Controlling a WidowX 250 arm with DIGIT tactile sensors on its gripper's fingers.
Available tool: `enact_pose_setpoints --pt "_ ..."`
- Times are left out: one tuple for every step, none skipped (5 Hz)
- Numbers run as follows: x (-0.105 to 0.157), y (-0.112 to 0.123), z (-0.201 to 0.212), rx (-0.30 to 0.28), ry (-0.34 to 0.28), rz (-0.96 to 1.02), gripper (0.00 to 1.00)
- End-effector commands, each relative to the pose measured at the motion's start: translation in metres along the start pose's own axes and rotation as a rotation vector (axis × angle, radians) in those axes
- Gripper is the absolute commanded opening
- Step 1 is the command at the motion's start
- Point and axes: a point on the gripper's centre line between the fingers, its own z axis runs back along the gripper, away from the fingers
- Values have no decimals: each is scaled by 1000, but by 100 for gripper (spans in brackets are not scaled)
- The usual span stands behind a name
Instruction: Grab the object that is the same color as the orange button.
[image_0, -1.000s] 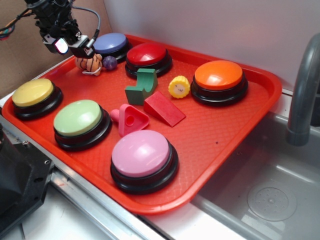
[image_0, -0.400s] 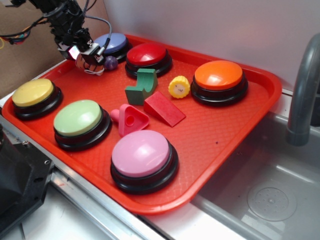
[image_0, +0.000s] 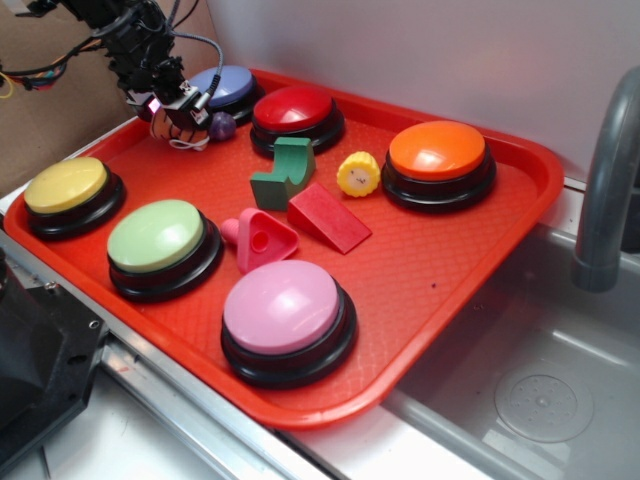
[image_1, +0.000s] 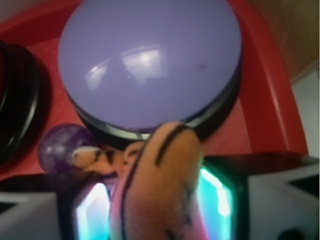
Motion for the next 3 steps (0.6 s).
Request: enact_pose_setpoints --pt "0 -12 31 49 -18 76 0" --pt "-8 -29 56 21 -17 134 0" --pt "-14 -49 80 6 -2 178 0"
